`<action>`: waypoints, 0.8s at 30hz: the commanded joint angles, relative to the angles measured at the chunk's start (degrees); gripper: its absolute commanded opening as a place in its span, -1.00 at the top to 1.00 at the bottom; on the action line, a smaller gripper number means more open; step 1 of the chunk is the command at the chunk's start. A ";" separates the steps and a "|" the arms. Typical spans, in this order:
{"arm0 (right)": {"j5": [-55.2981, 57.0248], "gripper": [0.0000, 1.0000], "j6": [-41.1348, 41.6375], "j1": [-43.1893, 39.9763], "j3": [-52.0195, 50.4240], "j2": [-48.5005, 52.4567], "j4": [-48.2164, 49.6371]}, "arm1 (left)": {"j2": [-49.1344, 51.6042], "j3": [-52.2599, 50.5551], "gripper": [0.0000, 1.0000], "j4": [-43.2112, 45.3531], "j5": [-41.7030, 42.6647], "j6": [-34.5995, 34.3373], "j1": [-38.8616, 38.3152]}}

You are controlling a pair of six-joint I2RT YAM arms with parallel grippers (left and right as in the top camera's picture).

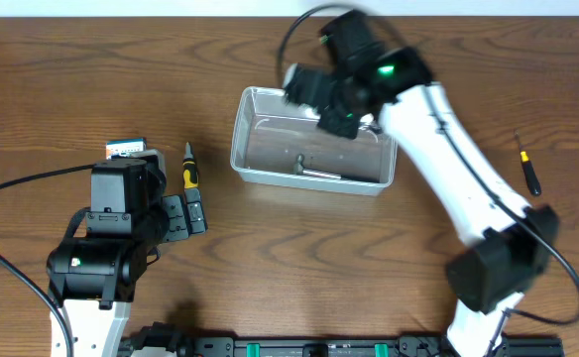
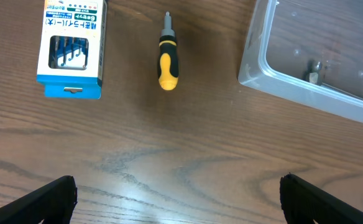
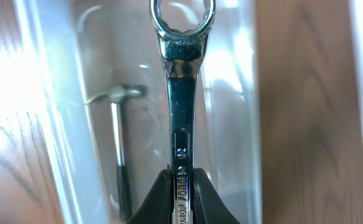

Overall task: Pack container
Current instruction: 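Carry the wrench into the container and open the right gripper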

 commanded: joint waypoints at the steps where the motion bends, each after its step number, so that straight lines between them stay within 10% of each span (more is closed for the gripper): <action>1: -1.33 0.98 -8.70 0.72 -0.13 4.98 0.04 | -0.04 1.31 -0.96 -0.13 -0.68 -0.87 -0.09; 10: -3.91 0.94 -2.91 -0.79 -0.13 15.04 -0.42 | -0.04 1.31 -0.96 -0.13 -0.68 -0.90 -0.09; 18: -3.85 0.21 -2.19 -1.11 -0.13 16.98 -2.56 | -0.04 1.31 -0.96 -0.13 -0.68 -0.87 -0.09; 24: -3.23 0.09 -0.66 -1.14 1.05 15.37 -2.71 | -0.04 1.31 -0.96 -0.13 -0.68 -0.90 -0.09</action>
